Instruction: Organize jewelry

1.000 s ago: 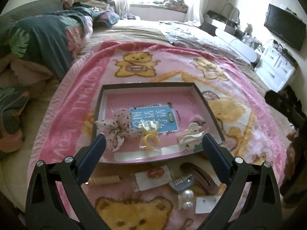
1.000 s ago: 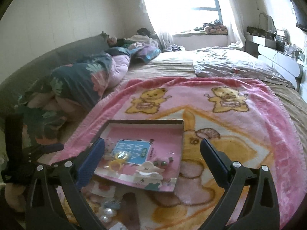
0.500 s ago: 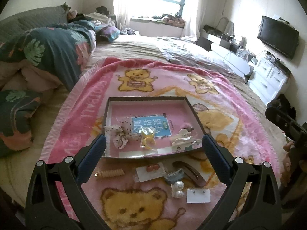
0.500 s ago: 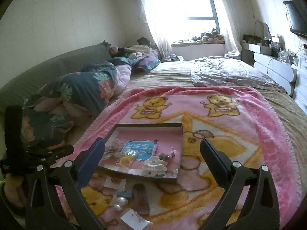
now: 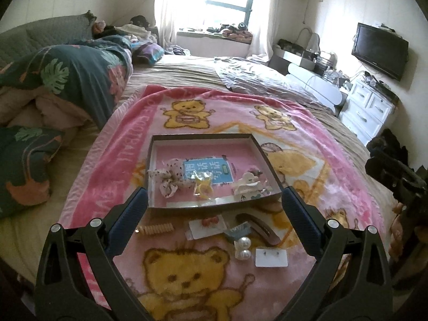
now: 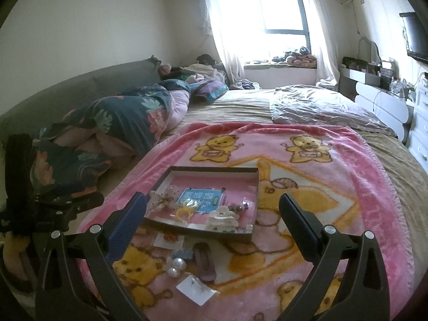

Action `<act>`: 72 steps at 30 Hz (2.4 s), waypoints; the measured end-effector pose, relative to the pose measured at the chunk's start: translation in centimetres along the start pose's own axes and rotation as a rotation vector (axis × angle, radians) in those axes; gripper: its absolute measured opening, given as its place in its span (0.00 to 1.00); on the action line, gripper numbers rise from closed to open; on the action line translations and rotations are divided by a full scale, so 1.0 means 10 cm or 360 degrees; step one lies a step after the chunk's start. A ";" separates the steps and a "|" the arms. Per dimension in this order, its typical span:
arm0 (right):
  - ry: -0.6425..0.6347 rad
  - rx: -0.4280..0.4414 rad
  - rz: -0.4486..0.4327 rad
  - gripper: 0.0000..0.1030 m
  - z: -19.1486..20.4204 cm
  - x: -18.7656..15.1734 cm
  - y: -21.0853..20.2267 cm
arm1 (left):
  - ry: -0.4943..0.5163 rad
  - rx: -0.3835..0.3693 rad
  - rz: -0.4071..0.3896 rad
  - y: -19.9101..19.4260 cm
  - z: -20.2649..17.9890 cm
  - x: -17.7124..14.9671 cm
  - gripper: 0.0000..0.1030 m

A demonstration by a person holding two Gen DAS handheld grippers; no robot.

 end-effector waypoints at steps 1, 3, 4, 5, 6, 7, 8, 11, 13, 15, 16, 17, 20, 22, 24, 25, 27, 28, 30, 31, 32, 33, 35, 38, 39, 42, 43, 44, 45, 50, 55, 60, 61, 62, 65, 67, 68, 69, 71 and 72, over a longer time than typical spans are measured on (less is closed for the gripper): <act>-0.0005 0.0001 0.0005 0.96 0.01 -0.02 -0.01 | 0.0002 -0.0001 0.0001 -0.02 0.00 -0.02 0.91; -0.0019 -0.0002 0.0019 0.96 0.05 -0.09 -0.02 | 0.0007 -0.0003 0.0005 -0.04 -0.01 -0.07 0.91; -0.0022 -0.0001 0.0025 0.96 0.07 -0.12 -0.03 | 0.0012 -0.0001 0.0009 -0.05 -0.01 -0.10 0.91; -0.0026 0.0004 0.0034 0.96 0.09 -0.16 -0.03 | 0.0016 0.0002 0.0013 -0.06 -0.01 -0.13 0.91; -0.0031 0.0007 0.0044 0.96 0.11 -0.21 -0.03 | 0.0017 0.0002 0.0019 -0.06 0.00 -0.16 0.91; -0.0035 0.0007 0.0053 0.96 0.12 -0.24 -0.03 | 0.0017 0.0004 0.0024 -0.07 0.01 -0.18 0.91; -0.0039 0.0009 0.0062 0.96 0.13 -0.27 -0.02 | 0.0016 0.0007 0.0028 -0.07 0.02 -0.20 0.91; -0.0077 0.0017 0.0096 0.96 0.21 -0.40 -0.01 | 0.0015 0.0010 0.0042 -0.08 0.04 -0.28 0.91; -0.0105 0.0014 0.0115 0.96 0.24 -0.47 -0.01 | 0.0015 0.0007 0.0049 -0.09 0.05 -0.32 0.91; -0.0117 0.0016 0.0136 0.96 0.27 -0.55 0.00 | 0.0019 0.0014 0.0056 -0.10 0.07 -0.36 0.91; -0.0118 0.0017 0.0146 0.96 0.28 -0.58 0.01 | 0.0022 0.0019 0.0058 -0.11 0.08 -0.38 0.91; -0.0121 0.0019 0.0154 0.96 0.28 -0.61 0.01 | 0.0024 0.0021 0.0061 -0.12 0.08 -0.40 0.91; -0.0136 0.0015 0.0185 0.96 0.29 -0.72 0.03 | 0.0022 0.0024 0.0075 -0.12 0.11 -0.47 0.91; -0.0137 0.0014 0.0202 0.96 0.29 -0.78 0.05 | 0.0022 0.0029 0.0085 -0.12 0.13 -0.52 0.91; -0.0136 0.0015 0.0222 0.96 0.28 -0.86 0.06 | 0.0026 0.0034 0.0100 -0.11 0.14 -0.57 0.91; -0.0136 0.0013 0.0229 0.96 0.29 -0.88 0.06 | 0.0025 0.0037 0.0110 -0.11 0.16 -0.60 0.91; -0.0138 0.0010 0.0247 0.96 0.29 -0.94 0.07 | 0.0027 0.0041 0.0126 -0.09 0.19 -0.65 0.91; -0.0138 0.0009 0.0258 0.96 0.29 -0.98 0.08 | 0.0025 0.0046 0.0131 -0.09 0.20 -0.68 0.91; -0.0139 0.0010 0.0277 0.96 0.29 -1.04 0.10 | 0.0022 0.0049 0.0140 -0.09 0.23 -0.72 0.91; -0.0140 0.0013 0.0289 0.96 0.29 -1.07 0.11 | 0.0021 0.0048 0.0147 -0.08 0.24 -0.74 0.91; -0.0140 0.0012 0.0298 0.96 0.29 -1.10 0.12 | 0.0025 0.0046 0.0155 -0.08 0.24 -0.77 0.91; -0.0142 0.0010 0.0306 0.96 0.29 -1.13 0.13 | 0.0030 0.0048 0.0161 -0.07 0.24 -0.79 0.91; -0.0147 0.0004 0.0320 0.96 0.29 -1.19 0.15 | 0.0039 0.0049 0.0177 -0.05 0.24 -0.85 0.91; -0.0155 0.0000 0.0347 0.96 0.28 -1.28 0.18 | 0.0049 0.0028 0.0209 -0.01 0.22 -0.94 0.91; -0.0156 -0.0002 0.0360 0.96 0.28 -1.32 0.20 | 0.0059 0.0030 0.0216 0.01 0.22 -0.96 0.91; -0.0161 -0.0009 0.0396 0.96 0.27 -1.40 0.24 | 0.0068 0.0020 0.0245 0.06 0.20 -1.04 0.91; -0.0162 -0.0017 0.0409 0.96 0.26 -1.43 0.26 | 0.0070 0.0020 0.0256 0.08 0.20 -1.08 0.91; -0.0157 -0.0023 0.0417 0.96 0.24 -1.45 0.27 | 0.0075 0.0017 0.0269 0.11 0.20 -1.11 0.91; -0.0145 -0.0024 0.0426 0.96 0.22 -1.47 0.29 | 0.0080 0.0013 0.0278 0.13 0.19 -1.13 0.91; -0.0116 -0.0039 0.0450 0.96 0.13 -1.50 0.36 | 0.0112 -0.0009 0.0342 0.27 0.11 -1.28 0.91; -0.0087 -0.0049 0.0485 0.96 0.03 -1.53 0.46 | 0.0148 -0.0036 0.0392 0.42 0.01 -1.40 0.91; -0.0069 -0.0055 0.0522 0.96 -0.08 -1.55 0.57 | 0.0171 -0.0061 0.0425 0.58 -0.08 -1.46 0.91; -0.0066 -0.0057 0.0528 0.96 -0.10 -1.55 0.59 | 0.0171 -0.0064 0.0430 0.61 -0.09 -1.47 0.91; -0.0062 -0.0059 0.0536 0.96 -0.13 -1.55 0.62 | 0.0170 -0.0069 0.0435 0.63 -0.09 -1.48 0.91; -0.0052 -0.0061 0.0560 0.96 -0.17 -1.55 0.70 | 0.0155 -0.0096 0.0462 0.74 -0.12 -1.50 0.91; -0.0059 -0.0056 0.0570 0.96 -0.18 -1.54 0.74 | 0.0143 -0.0111 0.0477 0.80 -0.12 -1.49 0.91; -0.0063 -0.0056 0.0576 0.96 -0.19 -1.53 0.77 | 0.0141 -0.0112 0.0479 0.83 -0.13 -1.49 0.91; -0.0068 -0.0063 0.0585 0.96 -0.20 -1.52 0.80 | 0.0137 -0.0111 0.0484 0.87 -0.13 -1.48 0.91; -0.0081 -0.0053 0.0591 0.96 -0.20 -1.50 0.84 | 0.0131 -0.0129 0.0489 0.92 -0.15 -1.47 0.91; -0.0086 -0.0041 0.0598 0.96 -0.20 -1.48 0.88 | 0.0128 -0.0136 0.0492 0.94 -0.16 -1.46 0.91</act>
Point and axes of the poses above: each gripper's, at about its wrist camera, not at the fingertips, and y roughly the way its jaws point, z to its left, x to its top, the point moved 10 cm from there along y, roughly the way its jaws point, and after that the axes turned 2 degrees about z, right-handed, at the moved point
